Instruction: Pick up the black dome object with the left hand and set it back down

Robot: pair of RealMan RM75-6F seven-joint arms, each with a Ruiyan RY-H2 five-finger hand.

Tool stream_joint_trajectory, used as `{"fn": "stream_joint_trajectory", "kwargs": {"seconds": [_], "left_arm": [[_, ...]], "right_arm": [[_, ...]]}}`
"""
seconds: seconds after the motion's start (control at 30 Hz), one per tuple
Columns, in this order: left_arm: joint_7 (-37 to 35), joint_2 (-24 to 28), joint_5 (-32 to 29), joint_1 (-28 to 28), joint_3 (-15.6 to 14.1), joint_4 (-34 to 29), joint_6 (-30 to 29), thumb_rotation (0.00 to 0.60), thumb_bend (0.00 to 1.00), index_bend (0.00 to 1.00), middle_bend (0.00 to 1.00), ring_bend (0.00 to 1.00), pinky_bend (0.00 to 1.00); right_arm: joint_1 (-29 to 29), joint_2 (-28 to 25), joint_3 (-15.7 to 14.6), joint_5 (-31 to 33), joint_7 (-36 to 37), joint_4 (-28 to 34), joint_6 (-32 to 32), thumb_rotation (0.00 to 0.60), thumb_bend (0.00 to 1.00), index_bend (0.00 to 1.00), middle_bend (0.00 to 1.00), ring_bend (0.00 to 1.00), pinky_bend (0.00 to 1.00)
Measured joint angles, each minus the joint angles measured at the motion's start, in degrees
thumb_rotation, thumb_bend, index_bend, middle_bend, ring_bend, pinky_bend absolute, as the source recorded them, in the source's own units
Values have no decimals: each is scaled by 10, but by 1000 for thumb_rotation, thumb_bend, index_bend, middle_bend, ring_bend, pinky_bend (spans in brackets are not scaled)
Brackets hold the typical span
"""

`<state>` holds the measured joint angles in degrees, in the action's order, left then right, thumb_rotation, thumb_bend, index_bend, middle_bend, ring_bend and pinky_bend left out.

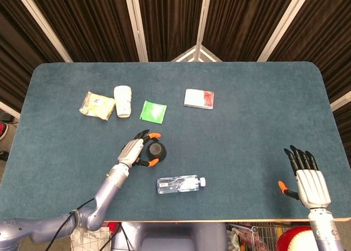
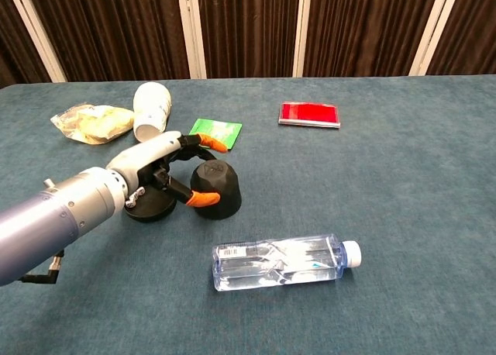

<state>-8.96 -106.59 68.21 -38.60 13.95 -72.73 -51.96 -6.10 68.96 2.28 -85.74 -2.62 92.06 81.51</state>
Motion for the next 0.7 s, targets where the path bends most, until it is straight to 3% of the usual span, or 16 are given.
{"fn": "stream_joint_trajectory", "kwargs": {"seconds": [0.23, 0.43, 0.53, 0.7], "left_arm": [[8, 20, 5, -5, -7, -26, 13, 600, 279, 116, 0, 0, 0], [6, 47, 21, 1, -2, -77, -13, 600, 272, 87, 0, 0, 0], [5, 70, 35, 10, 2, -121, -39, 600, 272, 92, 0, 0, 0], [36, 132, 73, 49, -7, -216, -122, 600, 273, 197, 21, 0, 0]], "right_arm": [[-1, 5, 3, -1, -7, 3, 3, 600, 289, 68, 24, 68, 36], [0, 7, 6, -3, -9, 4, 12, 600, 289, 68, 24, 68, 36], [1, 7, 6, -6, -8, 5, 16, 600, 289, 68, 24, 68, 36], [1, 7, 7, -7, -5, 4, 17, 600, 289, 68, 24, 68, 36]]}}
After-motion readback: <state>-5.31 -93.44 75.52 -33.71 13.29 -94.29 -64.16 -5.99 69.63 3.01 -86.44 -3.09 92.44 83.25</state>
